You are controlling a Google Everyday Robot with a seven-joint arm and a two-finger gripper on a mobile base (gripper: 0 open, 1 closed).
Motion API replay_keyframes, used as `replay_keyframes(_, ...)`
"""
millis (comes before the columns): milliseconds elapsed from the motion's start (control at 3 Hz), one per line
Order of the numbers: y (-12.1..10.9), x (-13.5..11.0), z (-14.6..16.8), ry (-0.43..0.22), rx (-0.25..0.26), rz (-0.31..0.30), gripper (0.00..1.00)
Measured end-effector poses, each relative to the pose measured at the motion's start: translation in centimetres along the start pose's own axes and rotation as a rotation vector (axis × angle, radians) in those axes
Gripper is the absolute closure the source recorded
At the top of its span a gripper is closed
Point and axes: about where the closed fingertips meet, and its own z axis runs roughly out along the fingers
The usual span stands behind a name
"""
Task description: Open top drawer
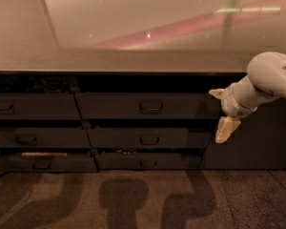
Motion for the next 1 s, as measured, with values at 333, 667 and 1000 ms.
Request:
replay_keyframes(333, -0.6, 2.2, 1.3, 0.048, 0.067, 0.050, 0.00)
replay_keyframes(667, -2.7, 4.1, 2.1, 0.059, 0.200, 0.118, 0.00)
replay_keyframes(1000, -3.9, 3.8, 2.0, 0.047, 0.248, 0.121, 0.00)
